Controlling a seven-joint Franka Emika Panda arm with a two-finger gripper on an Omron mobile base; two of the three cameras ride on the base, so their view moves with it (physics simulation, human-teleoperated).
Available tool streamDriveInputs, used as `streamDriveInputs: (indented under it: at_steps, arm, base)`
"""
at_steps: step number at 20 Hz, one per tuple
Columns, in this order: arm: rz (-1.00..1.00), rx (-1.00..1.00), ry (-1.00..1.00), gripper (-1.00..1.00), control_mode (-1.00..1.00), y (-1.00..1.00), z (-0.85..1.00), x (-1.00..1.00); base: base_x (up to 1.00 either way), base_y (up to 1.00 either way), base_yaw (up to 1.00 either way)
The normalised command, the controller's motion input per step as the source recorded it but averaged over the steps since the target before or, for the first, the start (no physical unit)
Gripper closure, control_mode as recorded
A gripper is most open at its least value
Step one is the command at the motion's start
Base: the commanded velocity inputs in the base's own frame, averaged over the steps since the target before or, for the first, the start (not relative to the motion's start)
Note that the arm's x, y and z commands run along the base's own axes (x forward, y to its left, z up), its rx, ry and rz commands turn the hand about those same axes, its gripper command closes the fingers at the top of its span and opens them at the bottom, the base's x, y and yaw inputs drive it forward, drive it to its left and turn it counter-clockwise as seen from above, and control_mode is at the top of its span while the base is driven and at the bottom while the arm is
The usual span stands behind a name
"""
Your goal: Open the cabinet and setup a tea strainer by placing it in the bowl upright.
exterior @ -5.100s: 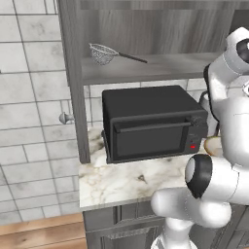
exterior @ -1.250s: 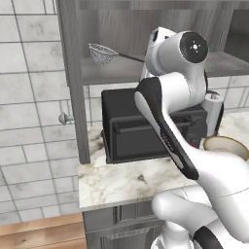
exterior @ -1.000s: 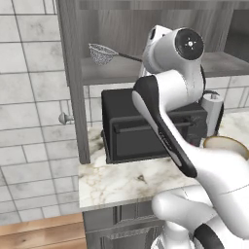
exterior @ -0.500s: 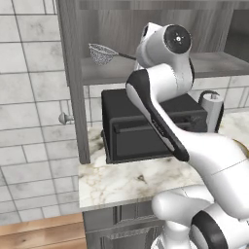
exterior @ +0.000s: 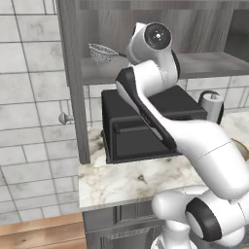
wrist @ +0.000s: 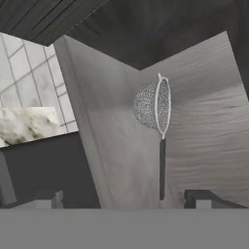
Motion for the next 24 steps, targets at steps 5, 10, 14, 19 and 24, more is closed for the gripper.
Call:
streamDriveInputs:
  at_steps: [5, 10, 14, 19, 24]
  arm:
    - [-0.16, -0.03, 0.04, -1.00, -1.00, 0.00, 0.00, 0.27]
    - [-0.04, 0.00, 0.01, -1.00, -1.00, 0.05, 0.00, 0.15]
    - [0.00, 0.00, 0.00, -1.00, -1.00, 0.16, 0.00, 0.18]
    - [0.00, 0.00, 0.01, -1.00, -1.00, 0.07, -0.02, 0.27]
    - [0.00, 0.00, 0.05, -1.00, -1.00, 0.00, -0.14, 0.34]
  base:
    - [0.00, 0.00, 0.00]
    - [0.00, 0.00, 0.00]
    - [0.00, 0.00, 0.00]
    - [0.00, 0.00, 0.00]
    - [0.00, 0.00, 0.00]
